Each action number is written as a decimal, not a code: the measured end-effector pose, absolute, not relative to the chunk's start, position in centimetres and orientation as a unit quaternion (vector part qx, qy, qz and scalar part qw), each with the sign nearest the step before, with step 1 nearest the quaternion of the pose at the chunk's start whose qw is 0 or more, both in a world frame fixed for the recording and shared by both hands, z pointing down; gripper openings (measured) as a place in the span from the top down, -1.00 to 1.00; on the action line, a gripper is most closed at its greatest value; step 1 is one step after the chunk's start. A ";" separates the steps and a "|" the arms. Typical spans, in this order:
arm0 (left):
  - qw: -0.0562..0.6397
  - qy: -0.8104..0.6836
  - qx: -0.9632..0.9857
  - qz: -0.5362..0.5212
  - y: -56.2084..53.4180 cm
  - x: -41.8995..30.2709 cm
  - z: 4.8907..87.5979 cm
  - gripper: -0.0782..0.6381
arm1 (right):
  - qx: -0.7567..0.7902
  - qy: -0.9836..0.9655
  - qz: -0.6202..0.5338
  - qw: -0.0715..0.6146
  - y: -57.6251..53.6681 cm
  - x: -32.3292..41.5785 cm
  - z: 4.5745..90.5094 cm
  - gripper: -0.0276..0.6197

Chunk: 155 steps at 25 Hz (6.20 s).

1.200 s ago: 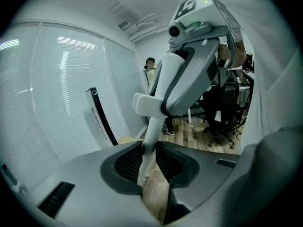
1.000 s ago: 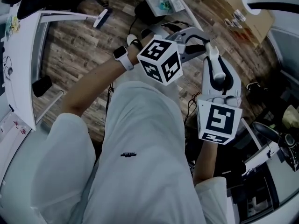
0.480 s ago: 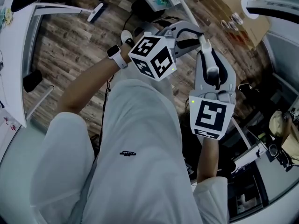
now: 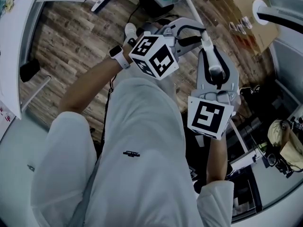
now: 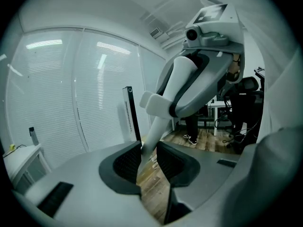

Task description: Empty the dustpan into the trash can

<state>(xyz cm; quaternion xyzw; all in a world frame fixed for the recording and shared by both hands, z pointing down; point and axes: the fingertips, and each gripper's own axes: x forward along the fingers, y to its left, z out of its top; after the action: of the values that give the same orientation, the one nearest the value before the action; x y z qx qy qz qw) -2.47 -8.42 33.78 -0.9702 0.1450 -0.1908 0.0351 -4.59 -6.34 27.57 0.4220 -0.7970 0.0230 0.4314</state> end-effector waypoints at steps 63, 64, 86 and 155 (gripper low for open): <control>0.048 0.283 -0.941 -0.176 -4.8 -4.9 35.2 0.43 | 0.203 -0.797 -0.316 0.472 0.0 -6.3 30.4 0.54; 0.050 0.283 -0.941 -0.177 -4.8 -4.8 35.2 0.43 | 0.202 -0.797 -0.318 0.472 0.0 -6.2 30.3 0.54; 0.085 0.309 -0.933 -0.161 -4.0 -5.1 32.1 0.43 | 0.190 -0.777 -0.375 0.469 1.4 -6.5 27.7 0.54; 0.016 0.046 -0.975 -0.218 1.0 15.1 41.4 0.44 | 0.336 -0.736 -0.127 0.574 3.5 11.5 35.7 0.54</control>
<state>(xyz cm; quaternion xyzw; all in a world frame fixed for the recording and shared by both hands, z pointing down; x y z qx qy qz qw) 15.08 1.02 41.44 -0.9748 0.0460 -0.2178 0.0157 11.46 3.48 35.65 0.3357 -0.7361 -0.1273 0.5738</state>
